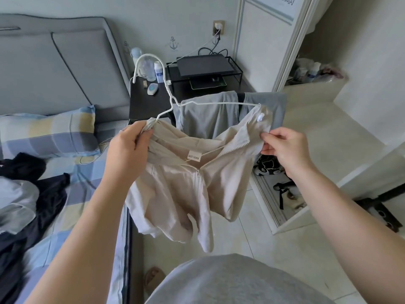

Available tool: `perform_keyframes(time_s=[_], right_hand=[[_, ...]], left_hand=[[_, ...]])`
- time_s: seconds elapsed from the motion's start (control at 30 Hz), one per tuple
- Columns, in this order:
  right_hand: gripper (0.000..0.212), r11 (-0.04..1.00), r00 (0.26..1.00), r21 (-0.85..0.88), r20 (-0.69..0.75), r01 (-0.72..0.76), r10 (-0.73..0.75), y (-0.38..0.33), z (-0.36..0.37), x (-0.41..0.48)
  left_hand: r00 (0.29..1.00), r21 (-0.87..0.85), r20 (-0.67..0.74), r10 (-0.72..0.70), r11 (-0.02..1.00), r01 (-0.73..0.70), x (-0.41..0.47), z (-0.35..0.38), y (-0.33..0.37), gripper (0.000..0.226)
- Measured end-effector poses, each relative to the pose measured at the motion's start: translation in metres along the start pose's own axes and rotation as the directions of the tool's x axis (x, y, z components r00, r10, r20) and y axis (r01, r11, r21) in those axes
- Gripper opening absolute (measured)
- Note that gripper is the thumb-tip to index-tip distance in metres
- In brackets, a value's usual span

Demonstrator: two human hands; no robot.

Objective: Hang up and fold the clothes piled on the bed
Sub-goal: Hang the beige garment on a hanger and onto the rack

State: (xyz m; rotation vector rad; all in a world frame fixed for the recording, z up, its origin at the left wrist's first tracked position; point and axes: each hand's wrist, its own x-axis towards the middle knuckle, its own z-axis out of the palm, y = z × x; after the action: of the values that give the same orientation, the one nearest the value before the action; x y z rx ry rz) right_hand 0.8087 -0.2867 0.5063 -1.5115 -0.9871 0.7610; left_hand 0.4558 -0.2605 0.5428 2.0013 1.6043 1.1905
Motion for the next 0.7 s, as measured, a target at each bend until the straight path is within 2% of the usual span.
perform_keyframes(time_s=[0.07,0.13,0.23,0.3,0.4,0.5,0.6,0.7], right_hand=[[0.016,0.998,0.997,-0.034,0.058,0.054,-0.052,-0.002,-0.002,-0.001],[0.025,0.992,0.980,-0.067,0.175,0.106,-0.093,-0.007,-0.002,-0.004],[0.028,0.986,0.956,-0.085,0.271,0.144,-0.116,-0.012,-0.005,-0.008],[0.029,0.992,0.963,-0.044,0.251,0.117,-0.102,-0.013,-0.010,-0.010],[0.023,0.995,0.984,-0.016,0.149,0.102,-0.098,-0.015,-0.019,-0.011],[0.022,0.987,0.986,-0.024,0.065,0.157,-0.156,-0.026,-0.022,-0.014],[0.018,0.978,0.977,-0.017,0.054,0.209,-0.208,-0.047,-0.017,-0.018],[0.017,0.956,0.952,-0.013,0.101,0.293,-0.290,-0.075,-0.007,-0.023]], left_hand=[[1.000,-0.038,0.024,-0.008,0.999,0.009,0.000,0.003,0.003,0.018],[0.998,-0.046,0.054,-0.017,0.999,0.019,-0.001,0.007,0.003,0.014],[0.997,-0.028,0.078,-0.010,1.000,0.012,-0.003,0.010,0.004,0.037],[0.996,-0.020,0.084,0.005,1.000,-0.003,-0.006,0.007,0.003,0.032],[0.997,0.041,0.079,0.005,0.999,-0.008,-0.010,0.003,-0.002,0.044],[0.995,0.137,0.089,0.034,0.989,-0.046,-0.012,0.001,-0.003,0.034],[0.986,0.305,0.148,0.076,0.945,-0.118,-0.011,0.003,0.000,0.036],[0.965,0.371,0.240,0.100,0.909,-0.187,-0.011,0.013,0.011,0.041]])
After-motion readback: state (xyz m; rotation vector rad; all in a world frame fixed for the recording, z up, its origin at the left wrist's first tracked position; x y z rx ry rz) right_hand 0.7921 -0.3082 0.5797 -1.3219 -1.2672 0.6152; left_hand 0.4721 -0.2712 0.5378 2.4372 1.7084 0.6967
